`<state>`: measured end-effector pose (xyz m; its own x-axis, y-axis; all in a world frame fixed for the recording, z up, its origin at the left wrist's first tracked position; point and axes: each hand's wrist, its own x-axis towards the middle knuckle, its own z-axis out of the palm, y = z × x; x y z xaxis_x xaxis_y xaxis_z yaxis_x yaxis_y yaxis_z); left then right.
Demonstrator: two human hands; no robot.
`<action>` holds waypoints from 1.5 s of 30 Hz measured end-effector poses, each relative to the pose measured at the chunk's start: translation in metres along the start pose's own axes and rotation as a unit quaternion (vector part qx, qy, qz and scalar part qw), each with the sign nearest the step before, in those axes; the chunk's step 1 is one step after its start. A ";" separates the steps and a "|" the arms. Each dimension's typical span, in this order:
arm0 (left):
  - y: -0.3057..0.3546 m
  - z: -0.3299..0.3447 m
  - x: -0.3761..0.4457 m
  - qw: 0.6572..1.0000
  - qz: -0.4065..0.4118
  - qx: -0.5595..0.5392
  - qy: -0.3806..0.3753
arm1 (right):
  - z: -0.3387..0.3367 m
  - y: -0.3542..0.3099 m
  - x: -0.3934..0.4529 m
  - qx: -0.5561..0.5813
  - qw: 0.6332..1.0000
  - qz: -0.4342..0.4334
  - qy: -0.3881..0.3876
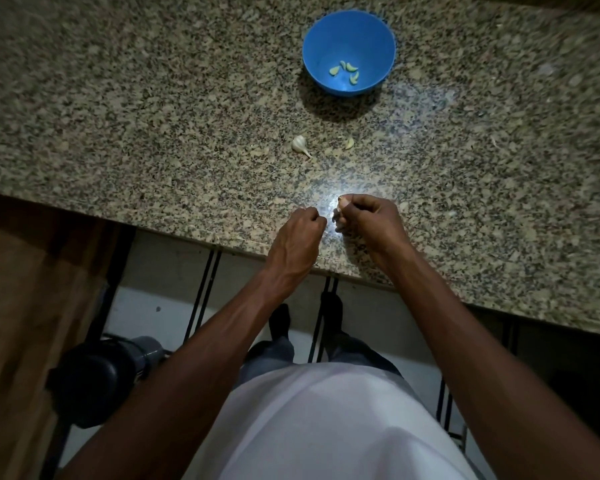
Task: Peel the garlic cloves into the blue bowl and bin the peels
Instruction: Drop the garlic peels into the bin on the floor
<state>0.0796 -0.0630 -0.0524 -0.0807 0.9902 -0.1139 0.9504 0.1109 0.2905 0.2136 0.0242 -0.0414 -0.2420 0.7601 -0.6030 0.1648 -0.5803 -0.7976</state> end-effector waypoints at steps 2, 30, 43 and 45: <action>0.001 0.001 -0.001 1.000 0.020 0.005 0.017 | 0.006 0.001 -0.002 0.001 1.000 -0.003 -0.010; -0.293 -0.056 -0.455 0.331 -0.554 -0.592 0.483 | 0.493 0.157 -0.228 -0.198 0.851 0.039 -0.485; -0.333 -0.011 -0.618 0.186 -0.597 -0.573 0.530 | 0.590 0.291 -0.316 -0.338 0.785 0.062 -0.515; -0.339 -0.002 -0.631 0.174 -0.603 -0.572 0.528 | 0.600 0.306 -0.324 -0.358 0.778 0.064 -0.513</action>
<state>-0.1926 -0.7256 -0.0767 -0.5981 -0.4156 -0.6852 -0.5821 -0.3624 0.7279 -0.2308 -0.5751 -0.0811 -0.7546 -0.1370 -0.6418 0.6518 -0.0424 -0.7572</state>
